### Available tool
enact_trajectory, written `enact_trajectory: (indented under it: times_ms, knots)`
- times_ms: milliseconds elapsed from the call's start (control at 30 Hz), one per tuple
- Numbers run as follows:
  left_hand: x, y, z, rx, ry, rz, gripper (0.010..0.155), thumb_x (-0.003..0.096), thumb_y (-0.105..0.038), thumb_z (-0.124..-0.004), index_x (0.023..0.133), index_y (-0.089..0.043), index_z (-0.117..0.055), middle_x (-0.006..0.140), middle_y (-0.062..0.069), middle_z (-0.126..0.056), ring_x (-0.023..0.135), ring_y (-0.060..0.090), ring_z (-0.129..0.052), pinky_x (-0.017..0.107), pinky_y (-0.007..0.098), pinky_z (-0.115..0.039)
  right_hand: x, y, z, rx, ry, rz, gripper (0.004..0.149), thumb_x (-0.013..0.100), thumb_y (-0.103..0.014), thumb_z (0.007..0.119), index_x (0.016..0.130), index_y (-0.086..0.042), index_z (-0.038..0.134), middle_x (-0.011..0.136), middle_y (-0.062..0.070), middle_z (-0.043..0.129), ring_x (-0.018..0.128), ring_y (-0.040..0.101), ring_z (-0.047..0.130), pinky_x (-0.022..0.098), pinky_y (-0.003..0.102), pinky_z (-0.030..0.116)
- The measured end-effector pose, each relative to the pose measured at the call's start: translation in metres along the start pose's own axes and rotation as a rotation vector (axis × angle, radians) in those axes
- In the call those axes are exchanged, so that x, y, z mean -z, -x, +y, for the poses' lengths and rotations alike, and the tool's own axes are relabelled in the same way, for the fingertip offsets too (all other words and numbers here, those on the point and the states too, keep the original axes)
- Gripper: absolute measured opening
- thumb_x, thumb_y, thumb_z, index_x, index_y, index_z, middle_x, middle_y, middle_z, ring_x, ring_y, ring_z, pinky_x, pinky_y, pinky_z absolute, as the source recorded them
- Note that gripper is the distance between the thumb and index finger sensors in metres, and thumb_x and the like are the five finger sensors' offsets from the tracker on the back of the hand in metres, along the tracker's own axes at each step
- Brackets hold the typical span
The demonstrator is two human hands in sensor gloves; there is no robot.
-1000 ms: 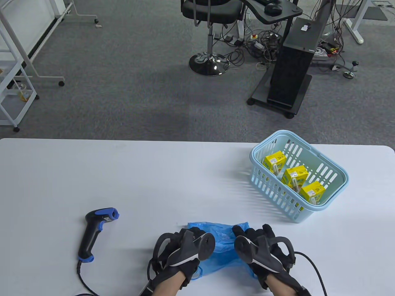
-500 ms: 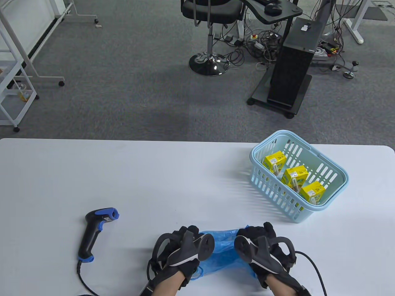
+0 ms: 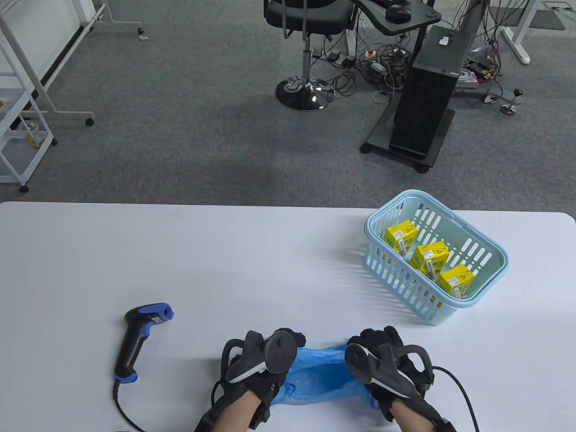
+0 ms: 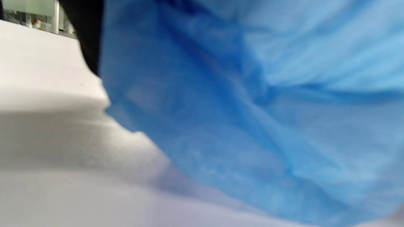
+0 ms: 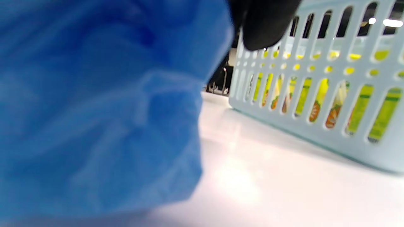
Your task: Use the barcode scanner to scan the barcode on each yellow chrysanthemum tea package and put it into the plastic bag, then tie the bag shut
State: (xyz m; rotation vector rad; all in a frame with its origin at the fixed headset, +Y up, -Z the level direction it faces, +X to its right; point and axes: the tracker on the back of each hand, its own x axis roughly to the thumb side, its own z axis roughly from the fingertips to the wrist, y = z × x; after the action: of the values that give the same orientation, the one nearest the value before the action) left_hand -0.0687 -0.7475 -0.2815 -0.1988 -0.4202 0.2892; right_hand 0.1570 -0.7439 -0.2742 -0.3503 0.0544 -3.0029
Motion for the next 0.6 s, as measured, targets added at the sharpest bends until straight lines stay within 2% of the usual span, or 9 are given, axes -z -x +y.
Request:
enact_trajectory:
  times_ms: [33,67,100,267,367,433,500,567,600]
  knots:
    - [0.0,0.0,0.0,-0.023,0.009,-0.009,0.063,0.0466,-0.025,-0.086,0.101,-0.041,-0.059,0.105,0.008,-0.071,0.056,0.013,-0.108,0.041,0.039,-0.093,0.001,0.002,0.001,0.011,0.003,0.011,0.044,0.031,-0.033,0.081,0.075,-0.035,0.079,0.081,-0.005,0.084,0.061,0.011,0.101,0.066,0.045,0.071]
    - [0.0,0.001,0.001,-0.088,0.027,-0.031,0.066,0.0465,-0.026,-0.087,0.103,-0.043,-0.057,0.107,0.008,-0.07,0.056,0.013,-0.108,0.041,0.038,-0.093,0.003,0.006,0.003,0.042,0.004,0.012,0.045,0.032,-0.032,0.081,0.076,-0.033,0.08,0.085,-0.002,0.083,0.037,0.003,0.103,0.059,0.038,0.08]
    - [0.0,0.002,0.002,-0.173,0.046,-0.053,0.067,0.0467,-0.025,-0.087,0.103,-0.043,-0.055,0.108,0.009,-0.067,0.056,0.013,-0.108,0.04,0.038,-0.093,0.005,0.009,0.005,0.081,-0.031,0.018,0.049,0.032,-0.031,0.08,0.081,-0.031,0.079,0.087,0.001,0.082,0.029,0.003,0.102,0.056,0.037,0.082]
    - [0.002,-0.005,0.008,-0.504,0.131,-0.191,0.071,0.049,-0.022,-0.084,0.102,-0.051,-0.047,0.117,0.017,-0.038,0.059,0.017,-0.106,0.043,0.04,-0.091,0.011,0.026,0.019,0.153,-0.115,0.062,0.065,0.032,-0.031,0.079,0.096,-0.024,0.066,0.091,0.006,0.08,0.016,0.001,0.099,0.049,0.034,0.087]
    - [0.004,-0.011,0.011,-0.649,0.186,-0.243,0.052,0.0498,-0.014,-0.079,0.091,-0.045,-0.07,0.117,0.018,-0.028,0.069,0.024,-0.101,0.05,0.047,-0.086,0.013,0.034,0.023,0.18,-0.135,0.074,0.068,0.032,-0.032,0.08,0.097,-0.024,0.064,0.091,0.006,0.08,0.015,0.001,0.098,0.047,0.034,0.088]
    - [0.006,-0.011,0.01,-0.635,0.183,-0.254,0.039,0.0493,-0.013,-0.077,0.078,-0.039,-0.085,0.116,0.017,-0.031,0.07,0.025,-0.099,0.052,0.048,-0.084,0.012,0.037,0.023,0.206,-0.134,0.073,0.069,0.033,-0.033,0.08,0.099,-0.024,0.061,0.091,0.007,0.08,0.014,0.001,0.098,0.047,0.034,0.088]
    - [0.005,-0.011,0.008,-0.533,0.196,-0.179,0.036,0.0491,-0.011,-0.077,0.072,-0.032,-0.094,0.116,0.016,-0.034,0.07,0.027,-0.098,0.053,0.051,-0.081,0.011,0.036,0.023,0.195,-0.129,0.052,0.073,0.032,-0.034,0.081,0.1,-0.025,0.055,0.092,0.007,0.079,0.015,0.001,0.098,0.047,0.034,0.088]
    - [0.005,-0.008,0.003,-0.221,0.182,-0.071,0.042,0.0488,-0.015,-0.078,0.084,-0.034,-0.09,0.116,0.018,-0.034,0.068,0.025,-0.098,0.052,0.049,-0.082,0.009,0.032,0.021,0.216,-0.14,0.013,0.078,0.031,-0.035,0.082,0.101,-0.027,0.047,0.094,0.008,0.076,0.015,0.002,0.098,0.049,0.034,0.087]
    - [0.006,-0.007,0.0,-0.143,0.189,-0.047,0.045,0.0489,-0.018,-0.079,0.089,-0.037,-0.085,0.116,0.018,-0.031,0.067,0.022,-0.098,0.053,0.047,-0.082,0.009,0.03,0.021,0.234,-0.153,-0.006,0.083,0.031,-0.035,0.082,0.102,-0.027,0.04,0.096,0.008,0.073,0.016,0.002,0.098,0.05,0.035,0.086]
